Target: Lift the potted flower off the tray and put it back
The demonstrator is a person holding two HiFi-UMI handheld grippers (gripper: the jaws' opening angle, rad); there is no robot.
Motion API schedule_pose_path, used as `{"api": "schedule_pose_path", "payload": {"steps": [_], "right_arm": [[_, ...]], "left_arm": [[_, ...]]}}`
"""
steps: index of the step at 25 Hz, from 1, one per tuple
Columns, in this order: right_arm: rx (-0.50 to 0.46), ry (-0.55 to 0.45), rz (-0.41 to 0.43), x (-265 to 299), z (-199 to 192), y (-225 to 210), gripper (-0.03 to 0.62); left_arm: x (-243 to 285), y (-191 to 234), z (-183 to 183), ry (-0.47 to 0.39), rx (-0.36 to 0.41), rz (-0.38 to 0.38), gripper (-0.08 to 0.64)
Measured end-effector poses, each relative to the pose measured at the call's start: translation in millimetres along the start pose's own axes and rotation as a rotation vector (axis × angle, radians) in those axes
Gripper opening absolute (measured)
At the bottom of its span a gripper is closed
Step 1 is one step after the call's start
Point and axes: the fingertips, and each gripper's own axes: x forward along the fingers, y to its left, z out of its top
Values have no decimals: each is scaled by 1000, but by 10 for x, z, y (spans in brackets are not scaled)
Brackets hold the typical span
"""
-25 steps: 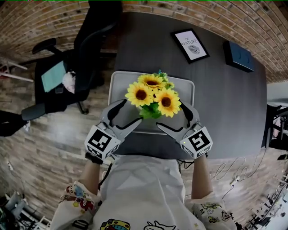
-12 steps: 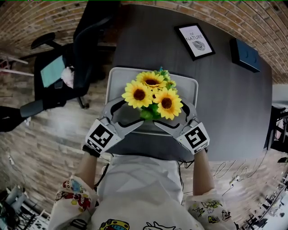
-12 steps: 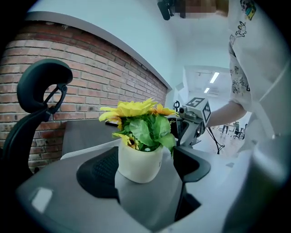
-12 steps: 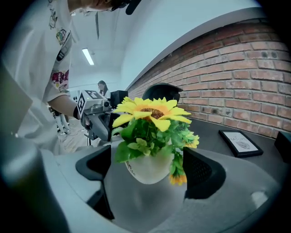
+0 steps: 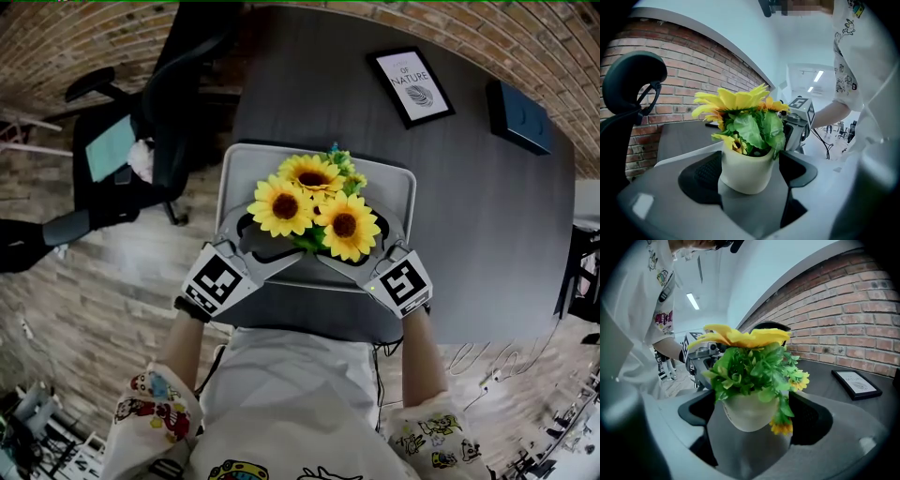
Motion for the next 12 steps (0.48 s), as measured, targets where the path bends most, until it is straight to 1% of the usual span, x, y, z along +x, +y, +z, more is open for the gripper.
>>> {"api": "schedule_pose_path", "payload": {"steps": [7,12], "right_arm": [[31,-11,35,49,-77,-57,490],[43,-26,54,96,-88,-58,490]], "left_arm": [[81,40,-26,15,15,-18,397],[93,45,-37,6,5,-32,405]]}}
